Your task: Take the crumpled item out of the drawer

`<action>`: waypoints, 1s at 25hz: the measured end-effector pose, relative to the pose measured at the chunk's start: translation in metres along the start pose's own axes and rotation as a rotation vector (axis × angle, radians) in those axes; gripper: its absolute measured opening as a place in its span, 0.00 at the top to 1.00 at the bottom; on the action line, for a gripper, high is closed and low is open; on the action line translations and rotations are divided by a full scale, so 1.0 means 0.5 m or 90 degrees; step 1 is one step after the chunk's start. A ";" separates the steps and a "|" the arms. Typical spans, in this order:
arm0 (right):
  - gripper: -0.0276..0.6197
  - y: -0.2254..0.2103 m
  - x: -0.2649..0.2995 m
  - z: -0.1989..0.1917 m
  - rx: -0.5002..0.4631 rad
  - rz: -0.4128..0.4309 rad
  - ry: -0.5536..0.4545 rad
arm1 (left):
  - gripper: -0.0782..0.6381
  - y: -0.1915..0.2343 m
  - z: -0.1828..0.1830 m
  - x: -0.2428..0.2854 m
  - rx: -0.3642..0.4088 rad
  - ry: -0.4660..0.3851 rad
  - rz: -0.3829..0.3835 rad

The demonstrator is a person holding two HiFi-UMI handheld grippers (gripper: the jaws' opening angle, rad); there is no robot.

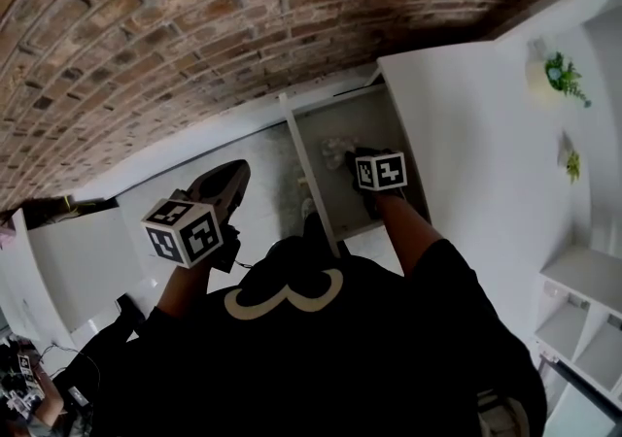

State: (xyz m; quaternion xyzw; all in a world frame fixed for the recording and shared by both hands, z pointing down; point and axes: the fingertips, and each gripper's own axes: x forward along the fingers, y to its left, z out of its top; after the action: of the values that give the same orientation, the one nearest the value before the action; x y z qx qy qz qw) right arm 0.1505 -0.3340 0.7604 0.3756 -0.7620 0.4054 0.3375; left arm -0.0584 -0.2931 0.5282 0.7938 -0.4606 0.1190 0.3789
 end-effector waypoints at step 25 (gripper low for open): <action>0.79 0.272 -0.445 0.103 -0.091 0.018 -0.292 | 0.89 -0.189 0.069 -0.207 0.064 -0.081 -0.124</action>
State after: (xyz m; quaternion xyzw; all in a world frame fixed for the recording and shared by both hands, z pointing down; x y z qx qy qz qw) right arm 0.1335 -0.2593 0.5058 0.4223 -0.8508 0.2588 0.1756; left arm -0.0430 -0.2240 0.4023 0.8588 -0.3977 0.0540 0.3185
